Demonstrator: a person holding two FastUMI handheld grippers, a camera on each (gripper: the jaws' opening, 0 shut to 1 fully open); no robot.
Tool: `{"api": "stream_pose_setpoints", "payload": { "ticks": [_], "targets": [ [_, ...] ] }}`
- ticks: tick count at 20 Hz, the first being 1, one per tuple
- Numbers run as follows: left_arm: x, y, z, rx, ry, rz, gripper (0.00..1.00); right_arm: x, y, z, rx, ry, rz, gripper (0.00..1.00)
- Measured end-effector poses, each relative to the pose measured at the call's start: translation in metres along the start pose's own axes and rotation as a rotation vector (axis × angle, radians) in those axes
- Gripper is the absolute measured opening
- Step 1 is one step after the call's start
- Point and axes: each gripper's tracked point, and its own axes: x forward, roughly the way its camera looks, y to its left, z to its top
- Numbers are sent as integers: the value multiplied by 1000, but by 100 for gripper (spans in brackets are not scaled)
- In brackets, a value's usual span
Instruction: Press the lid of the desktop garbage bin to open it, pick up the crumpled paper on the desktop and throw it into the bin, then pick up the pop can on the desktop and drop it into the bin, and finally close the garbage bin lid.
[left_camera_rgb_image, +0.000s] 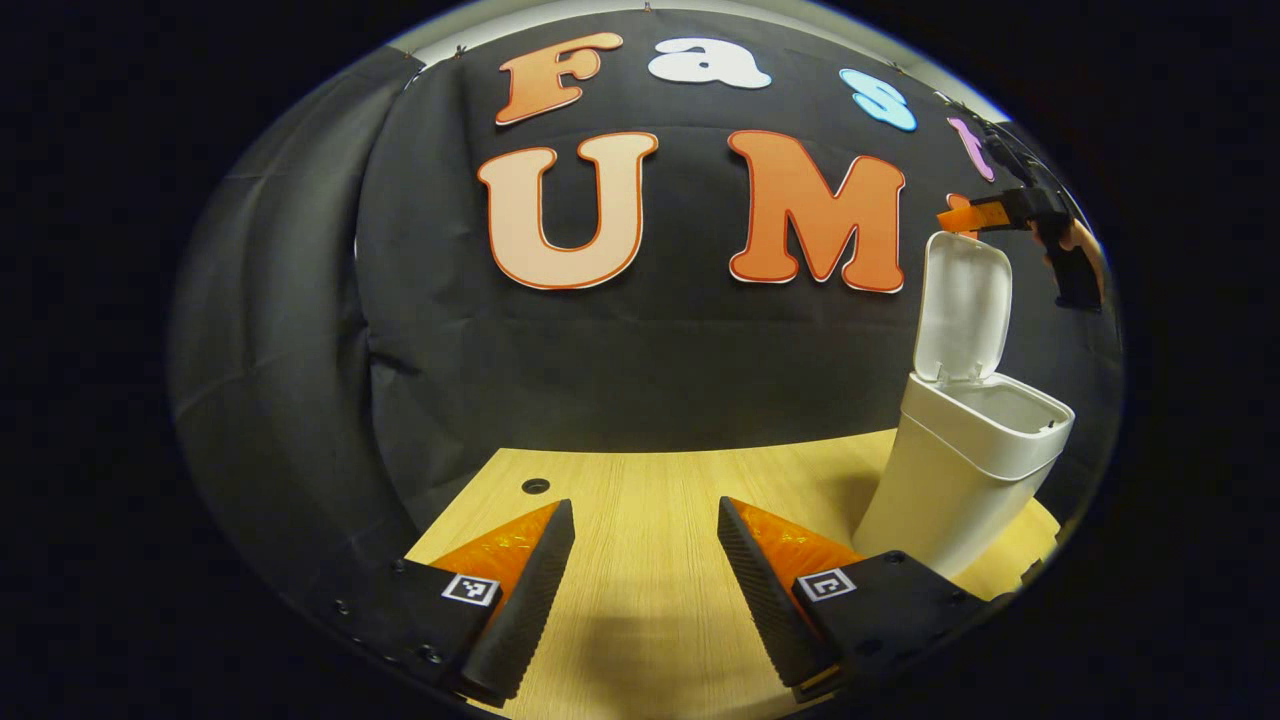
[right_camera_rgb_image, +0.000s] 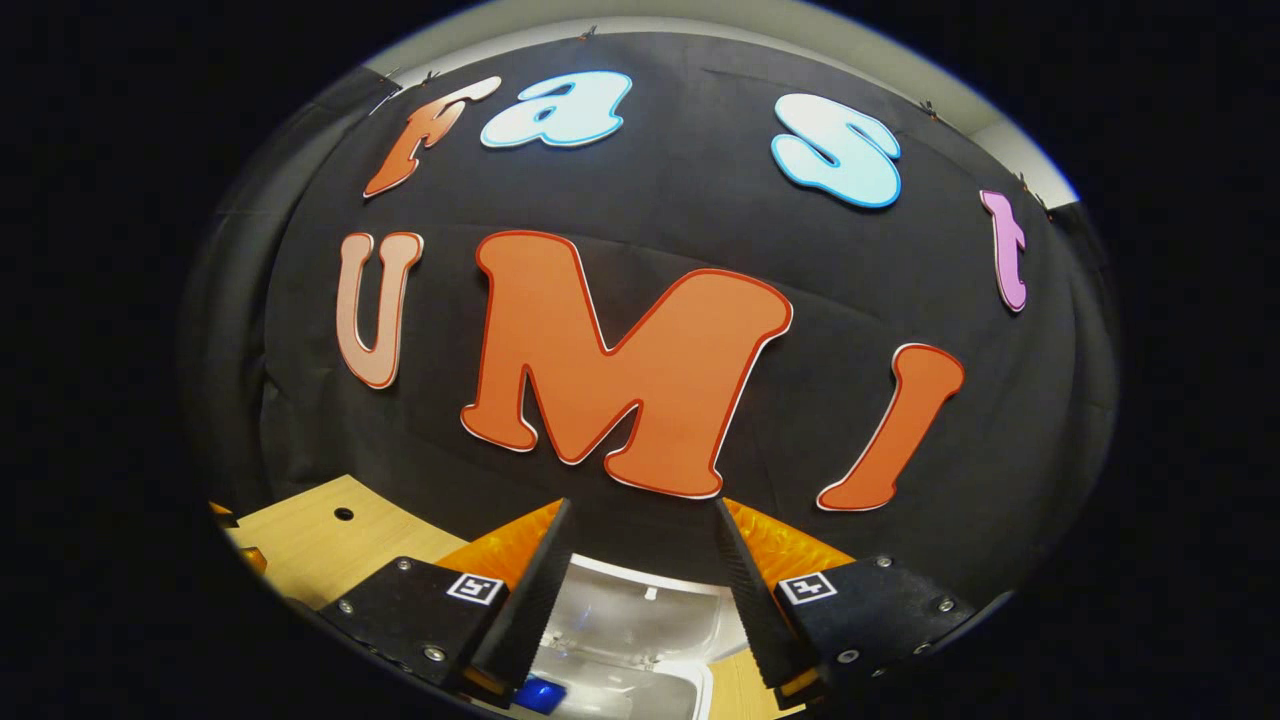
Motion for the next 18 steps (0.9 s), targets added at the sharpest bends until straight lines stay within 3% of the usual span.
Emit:
{"api": "stream_pose_setpoints", "payload": {
  "ticks": [6, 18],
  "targets": [
    [5, -24, 1, 4, 18, -61, 92, -36, 13, -17, 75, 15, 58, 84],
    [-7, -43, 3, 1, 24, -104, 92, -80, 35, -90, 58, 142, 88, 85]
  ]
}}
